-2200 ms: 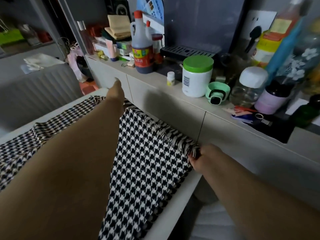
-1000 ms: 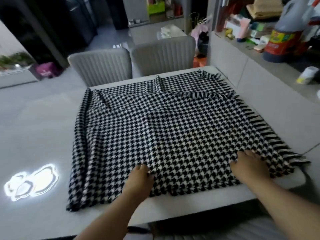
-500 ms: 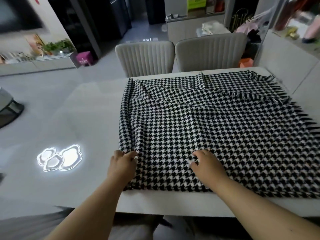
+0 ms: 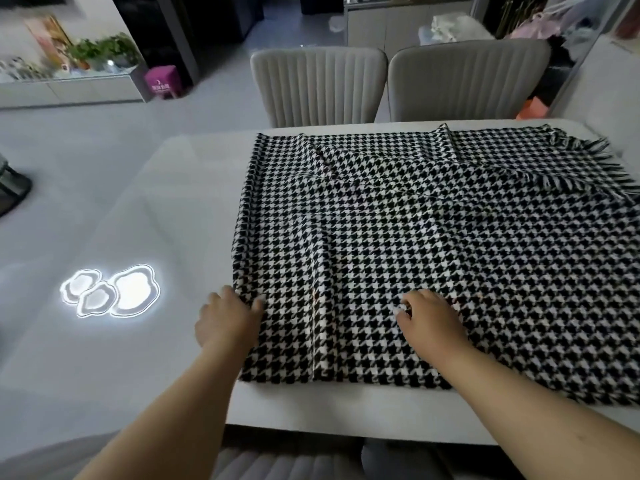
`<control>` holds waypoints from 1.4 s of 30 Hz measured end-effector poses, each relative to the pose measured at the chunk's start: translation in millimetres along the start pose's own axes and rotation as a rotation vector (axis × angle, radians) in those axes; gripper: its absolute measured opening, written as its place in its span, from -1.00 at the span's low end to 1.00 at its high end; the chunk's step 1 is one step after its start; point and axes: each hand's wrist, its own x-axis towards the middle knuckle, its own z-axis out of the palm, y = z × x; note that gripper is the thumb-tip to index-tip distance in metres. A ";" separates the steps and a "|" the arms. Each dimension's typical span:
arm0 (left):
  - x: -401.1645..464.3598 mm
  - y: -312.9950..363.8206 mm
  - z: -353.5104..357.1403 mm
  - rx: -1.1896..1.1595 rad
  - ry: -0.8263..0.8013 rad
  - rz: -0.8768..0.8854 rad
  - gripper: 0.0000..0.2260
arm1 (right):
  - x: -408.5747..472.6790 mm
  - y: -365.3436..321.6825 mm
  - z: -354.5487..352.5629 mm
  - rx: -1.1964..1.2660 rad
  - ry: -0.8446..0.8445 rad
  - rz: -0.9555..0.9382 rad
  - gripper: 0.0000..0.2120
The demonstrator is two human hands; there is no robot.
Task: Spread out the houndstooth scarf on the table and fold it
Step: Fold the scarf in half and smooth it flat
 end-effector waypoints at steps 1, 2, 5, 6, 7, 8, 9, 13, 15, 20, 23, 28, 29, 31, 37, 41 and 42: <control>-3.6 3.3 6.1 -0.004 -0.016 -0.006 -0.42 | 1.7 -3.6 2.4 -0.019 0.009 -0.019 -0.66; -7.3 3.4 12.3 0.005 -0.031 -0.008 -0.44 | 2.7 -5.9 5.1 -0.044 0.009 -0.042 -0.63; -2.9 -9.3 21.4 -0.123 -0.021 0.009 -0.68 | 2.2 -6.7 14.0 -0.121 -0.038 -0.066 -0.53; 2.6 -16.4 20.7 -0.264 -0.037 -0.017 -0.70 | 1.7 -5.9 16.7 -0.143 -0.045 -0.064 -0.51; 9.8 -24.1 16.6 -0.479 -0.078 -0.075 -0.68 | 1.3 -5.4 18.7 -0.161 -0.042 -0.065 -0.50; 15.3 -29.7 10.3 -0.776 -0.144 -0.161 -0.66 | 1.2 -5.4 20.1 -0.171 -0.037 -0.063 -0.50; 17.6 -33.5 3.1 -1.074 -0.250 -0.264 -0.69 | 1.5 -6.4 20.7 -0.175 -0.030 -0.055 -0.50; 19.0 -45.1 -16.0 -1.405 -0.604 -0.376 -0.80 | 2.4 -11.4 19.7 -0.201 -0.022 -0.028 -0.51; 23.7 -54.5 -15.7 -1.355 -0.523 -0.319 -0.81 | 2.5 -11.8 18.8 -0.208 -0.035 -0.032 -0.51; 30.8 -73.8 -3.7 -1.009 -0.245 -0.207 -0.79 | 0.9 -13.2 18.3 -0.236 -0.058 -0.029 -0.50; 25.4 -64.1 -1.6 -1.128 -0.334 -0.268 -0.72 | 0.7 -15.4 18.3 -0.240 -0.080 -0.017 -0.48; 6.9 -48.2 -13.5 -1.384 -0.545 -0.171 -0.55 | 0.8 -15.6 18.2 -0.241 -0.095 -0.013 -0.46; 0.7 -44.5 -11.1 -1.272 -0.595 -0.067 -0.52 | 0.2 -16.2 18.3 -0.242 -0.096 -0.012 -0.45; -11.0 -37.2 -4.4 -1.005 -0.628 0.099 -0.56 | -1.0 -17.4 18.2 -0.247 -0.103 -0.012 -0.44; 0.9 -35.6 23.6 -0.426 -0.219 0.089 -0.66 | -3.2 -17.8 17.8 -0.279 -0.098 -0.039 -0.45; -7.9 -28.7 28.2 -0.343 -0.207 0.106 -0.67 | -5.5 -18.8 17.3 -0.297 -0.101 -0.048 -0.45; -9.1 -27.9 27.2 -0.399 -0.226 0.119 -0.72 | -6.0 -19.1 17.2 -0.300 -0.100 -0.049 -0.45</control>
